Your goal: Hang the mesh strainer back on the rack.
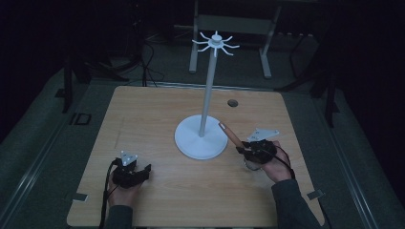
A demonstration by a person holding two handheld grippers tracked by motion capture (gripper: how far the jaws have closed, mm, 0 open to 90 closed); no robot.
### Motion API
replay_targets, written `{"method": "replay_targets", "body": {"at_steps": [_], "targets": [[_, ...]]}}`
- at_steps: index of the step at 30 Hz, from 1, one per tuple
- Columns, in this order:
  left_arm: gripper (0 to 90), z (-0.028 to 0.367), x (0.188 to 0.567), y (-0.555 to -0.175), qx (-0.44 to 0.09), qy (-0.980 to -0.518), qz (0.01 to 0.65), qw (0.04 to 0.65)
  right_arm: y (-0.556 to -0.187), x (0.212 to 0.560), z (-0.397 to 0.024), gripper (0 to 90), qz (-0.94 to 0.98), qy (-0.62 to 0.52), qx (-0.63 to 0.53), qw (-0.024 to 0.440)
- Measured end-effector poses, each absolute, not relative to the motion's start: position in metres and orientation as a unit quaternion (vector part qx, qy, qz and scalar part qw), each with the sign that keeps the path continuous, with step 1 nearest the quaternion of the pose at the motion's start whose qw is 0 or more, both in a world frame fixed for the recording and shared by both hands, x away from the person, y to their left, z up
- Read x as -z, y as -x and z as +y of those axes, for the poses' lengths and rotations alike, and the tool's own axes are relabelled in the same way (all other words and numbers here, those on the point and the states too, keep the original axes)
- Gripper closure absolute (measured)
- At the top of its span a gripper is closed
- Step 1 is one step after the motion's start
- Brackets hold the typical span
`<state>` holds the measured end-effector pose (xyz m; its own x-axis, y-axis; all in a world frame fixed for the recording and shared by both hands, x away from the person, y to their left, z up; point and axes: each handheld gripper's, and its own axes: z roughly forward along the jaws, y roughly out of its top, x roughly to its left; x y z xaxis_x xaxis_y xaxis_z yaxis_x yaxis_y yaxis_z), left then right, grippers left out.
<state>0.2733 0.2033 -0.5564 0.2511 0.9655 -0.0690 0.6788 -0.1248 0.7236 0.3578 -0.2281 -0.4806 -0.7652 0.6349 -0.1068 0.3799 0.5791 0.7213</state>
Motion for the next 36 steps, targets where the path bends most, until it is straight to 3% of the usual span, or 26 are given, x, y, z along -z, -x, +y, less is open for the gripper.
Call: {"method": "replay_targets", "body": {"at_steps": [21, 36], "targets": [[37.7, 0.203, 0.556, -0.273, -0.218, -0.715, 0.574, 0.334, -0.359, 0.467, -0.222, 69.7, 0.829, -0.31, -0.41, 0.222], [37.7, 0.204, 0.556, -0.273, -0.218, -0.714, 0.575, 0.335, -0.36, 0.46, -0.222, 69.7, 0.801, -0.328, -0.449, 0.222]]}}
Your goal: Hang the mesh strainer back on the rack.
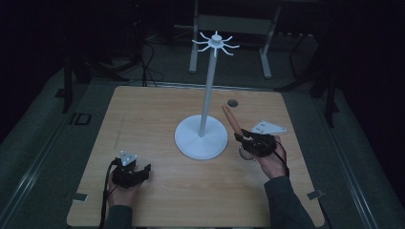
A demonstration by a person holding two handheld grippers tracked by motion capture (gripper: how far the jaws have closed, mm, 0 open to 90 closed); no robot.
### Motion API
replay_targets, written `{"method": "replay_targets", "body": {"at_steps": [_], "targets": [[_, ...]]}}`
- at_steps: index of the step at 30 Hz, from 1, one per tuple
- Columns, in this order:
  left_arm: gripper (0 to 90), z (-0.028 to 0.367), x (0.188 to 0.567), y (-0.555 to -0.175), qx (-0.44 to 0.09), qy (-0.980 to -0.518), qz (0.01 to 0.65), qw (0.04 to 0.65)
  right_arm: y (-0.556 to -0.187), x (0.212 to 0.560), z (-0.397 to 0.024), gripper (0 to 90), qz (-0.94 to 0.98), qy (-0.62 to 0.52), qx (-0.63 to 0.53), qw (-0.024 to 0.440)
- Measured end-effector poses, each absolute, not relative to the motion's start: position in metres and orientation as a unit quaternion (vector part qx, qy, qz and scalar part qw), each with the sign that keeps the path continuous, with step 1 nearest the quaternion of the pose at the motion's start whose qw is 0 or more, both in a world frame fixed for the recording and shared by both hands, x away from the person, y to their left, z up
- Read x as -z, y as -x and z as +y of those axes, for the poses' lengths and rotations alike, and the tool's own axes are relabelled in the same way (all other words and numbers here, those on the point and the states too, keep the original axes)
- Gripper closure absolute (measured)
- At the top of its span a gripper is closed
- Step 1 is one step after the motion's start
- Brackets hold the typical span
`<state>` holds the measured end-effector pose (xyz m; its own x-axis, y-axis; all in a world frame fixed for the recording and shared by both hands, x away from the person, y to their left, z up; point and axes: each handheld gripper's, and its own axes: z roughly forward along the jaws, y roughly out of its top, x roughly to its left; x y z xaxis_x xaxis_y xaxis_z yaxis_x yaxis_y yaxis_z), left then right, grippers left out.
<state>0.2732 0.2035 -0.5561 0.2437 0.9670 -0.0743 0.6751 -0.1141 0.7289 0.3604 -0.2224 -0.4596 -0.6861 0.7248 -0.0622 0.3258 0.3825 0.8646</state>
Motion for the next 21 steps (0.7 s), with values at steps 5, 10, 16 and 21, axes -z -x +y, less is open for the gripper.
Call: {"method": "replay_targets", "body": {"at_steps": [5, 10, 16, 21], "targets": [[37.6, 0.203, 0.556, -0.273, -0.218, -0.714, 0.575, 0.335, -0.36, 0.457, -0.224, 69.7, 0.791, -0.333, -0.464, 0.22], [37.6, 0.204, 0.556, -0.273, -0.218, -0.714, 0.575, 0.334, -0.361, 0.452, -0.225, 69.7, 0.782, -0.336, -0.48, 0.215], [37.6, 0.204, 0.556, -0.273, -0.218, -0.716, 0.574, 0.333, -0.36, 0.446, -0.224, 69.7, 0.773, -0.337, -0.492, 0.215], [37.5, 0.204, 0.556, -0.273, -0.218, -0.716, 0.574, 0.333, -0.36, 0.44, -0.224, 69.7, 0.765, -0.337, -0.506, 0.213]]}}
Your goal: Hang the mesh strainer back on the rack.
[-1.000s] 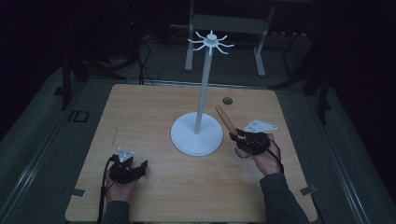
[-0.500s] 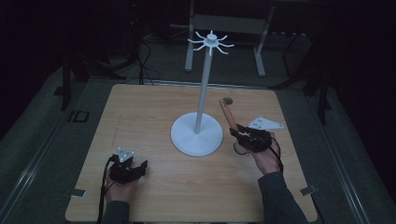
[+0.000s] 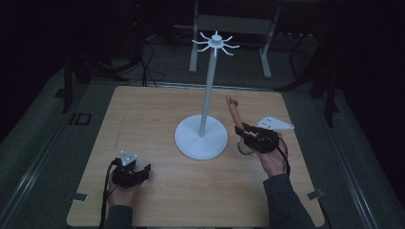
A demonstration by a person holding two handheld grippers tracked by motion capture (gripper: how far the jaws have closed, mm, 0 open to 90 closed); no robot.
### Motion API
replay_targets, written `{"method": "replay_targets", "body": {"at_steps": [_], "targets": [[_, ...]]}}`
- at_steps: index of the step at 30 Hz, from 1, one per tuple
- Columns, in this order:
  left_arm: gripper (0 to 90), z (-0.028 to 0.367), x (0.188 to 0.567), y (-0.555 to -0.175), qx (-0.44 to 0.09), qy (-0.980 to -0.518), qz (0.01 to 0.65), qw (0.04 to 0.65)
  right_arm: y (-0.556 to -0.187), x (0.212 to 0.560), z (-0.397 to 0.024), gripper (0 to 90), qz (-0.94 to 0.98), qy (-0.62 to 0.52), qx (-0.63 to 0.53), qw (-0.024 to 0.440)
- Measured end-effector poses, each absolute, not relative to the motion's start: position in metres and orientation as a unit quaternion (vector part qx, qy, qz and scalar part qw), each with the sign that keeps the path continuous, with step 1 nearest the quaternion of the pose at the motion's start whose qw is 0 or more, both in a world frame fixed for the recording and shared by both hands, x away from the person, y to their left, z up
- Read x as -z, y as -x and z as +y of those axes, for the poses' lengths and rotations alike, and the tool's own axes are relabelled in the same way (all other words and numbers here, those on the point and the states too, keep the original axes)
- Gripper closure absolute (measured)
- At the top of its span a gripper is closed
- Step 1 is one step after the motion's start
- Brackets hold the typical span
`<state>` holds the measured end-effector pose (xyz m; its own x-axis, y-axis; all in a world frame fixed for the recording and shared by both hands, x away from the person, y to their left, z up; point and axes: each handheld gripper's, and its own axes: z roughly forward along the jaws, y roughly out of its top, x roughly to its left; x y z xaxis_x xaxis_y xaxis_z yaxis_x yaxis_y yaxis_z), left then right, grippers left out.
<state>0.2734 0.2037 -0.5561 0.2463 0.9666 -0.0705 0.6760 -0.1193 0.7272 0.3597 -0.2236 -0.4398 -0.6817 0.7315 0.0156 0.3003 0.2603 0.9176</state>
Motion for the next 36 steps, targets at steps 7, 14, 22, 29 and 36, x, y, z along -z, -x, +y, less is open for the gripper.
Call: {"method": "replay_targets", "body": {"at_steps": [7, 14, 22, 29, 36], "targets": [[37.5, 0.204, 0.556, -0.273, -0.218, -0.716, 0.573, 0.333, -0.358, 0.432, -0.224, 69.7, 0.75, -0.341, -0.525, 0.213], [37.4, 0.204, 0.556, -0.273, -0.217, -0.716, 0.574, 0.332, -0.356, 0.425, -0.223, 69.7, 0.741, -0.34, -0.54, 0.209], [37.4, 0.204, 0.556, -0.273, -0.218, -0.714, 0.575, 0.334, -0.354, 0.417, -0.221, 69.7, 0.732, -0.334, -0.558, 0.204], [37.4, 0.204, 0.556, -0.273, -0.217, -0.714, 0.575, 0.335, -0.354, 0.411, -0.221, 69.7, 0.724, -0.334, -0.568, 0.204], [37.4, 0.204, 0.556, -0.273, -0.218, -0.714, 0.575, 0.335, -0.353, 0.406, -0.22, 69.7, 0.719, -0.332, -0.574, 0.208]]}}
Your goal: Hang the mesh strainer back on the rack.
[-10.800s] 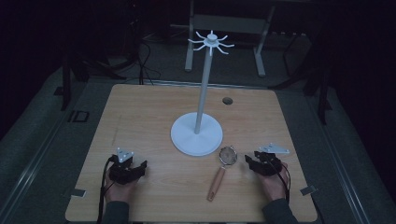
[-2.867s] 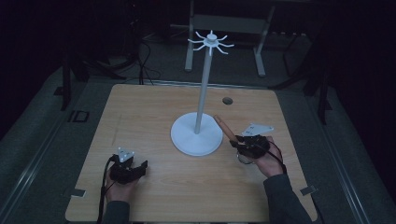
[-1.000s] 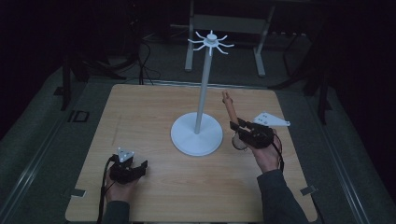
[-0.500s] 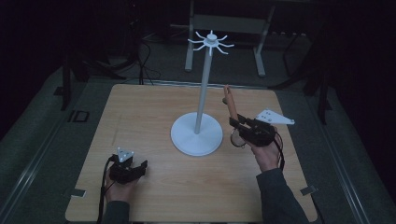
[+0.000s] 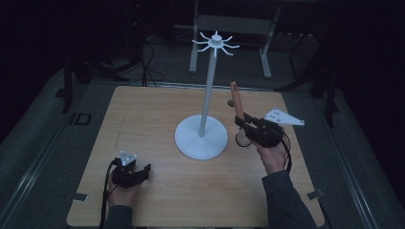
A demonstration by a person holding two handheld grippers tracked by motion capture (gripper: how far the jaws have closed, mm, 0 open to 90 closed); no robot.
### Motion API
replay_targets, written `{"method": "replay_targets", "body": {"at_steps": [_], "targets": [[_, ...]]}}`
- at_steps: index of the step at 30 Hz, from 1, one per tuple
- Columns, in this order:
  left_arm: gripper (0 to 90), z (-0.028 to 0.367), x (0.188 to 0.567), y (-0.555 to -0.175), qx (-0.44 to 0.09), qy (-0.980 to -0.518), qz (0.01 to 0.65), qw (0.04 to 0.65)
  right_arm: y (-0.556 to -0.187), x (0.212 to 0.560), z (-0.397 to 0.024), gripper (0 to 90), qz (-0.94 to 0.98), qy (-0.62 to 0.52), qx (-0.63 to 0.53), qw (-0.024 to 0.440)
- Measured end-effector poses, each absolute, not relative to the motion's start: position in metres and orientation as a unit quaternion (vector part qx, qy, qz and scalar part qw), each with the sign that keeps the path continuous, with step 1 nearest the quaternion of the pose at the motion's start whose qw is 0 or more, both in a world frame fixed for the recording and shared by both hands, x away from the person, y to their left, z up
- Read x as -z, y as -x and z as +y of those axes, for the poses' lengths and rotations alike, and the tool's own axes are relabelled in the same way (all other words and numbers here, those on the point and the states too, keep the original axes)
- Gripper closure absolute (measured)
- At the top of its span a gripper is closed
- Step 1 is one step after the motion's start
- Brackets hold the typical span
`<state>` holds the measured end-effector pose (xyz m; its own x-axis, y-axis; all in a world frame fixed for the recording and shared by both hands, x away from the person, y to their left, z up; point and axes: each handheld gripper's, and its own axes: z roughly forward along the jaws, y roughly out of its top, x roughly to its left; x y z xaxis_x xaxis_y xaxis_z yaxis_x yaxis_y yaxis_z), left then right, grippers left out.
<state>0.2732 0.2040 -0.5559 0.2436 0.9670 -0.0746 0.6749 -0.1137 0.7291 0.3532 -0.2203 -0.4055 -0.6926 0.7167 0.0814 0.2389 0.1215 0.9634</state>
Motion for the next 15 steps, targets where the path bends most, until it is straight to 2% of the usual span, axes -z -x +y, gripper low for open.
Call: {"method": "replay_targets", "body": {"at_steps": [15], "targets": [[37.3, 0.204, 0.556, -0.273, -0.218, -0.713, 0.576, 0.336, -0.353, 0.392, -0.219, 69.7, 0.707, -0.329, -0.59, 0.209]]}}
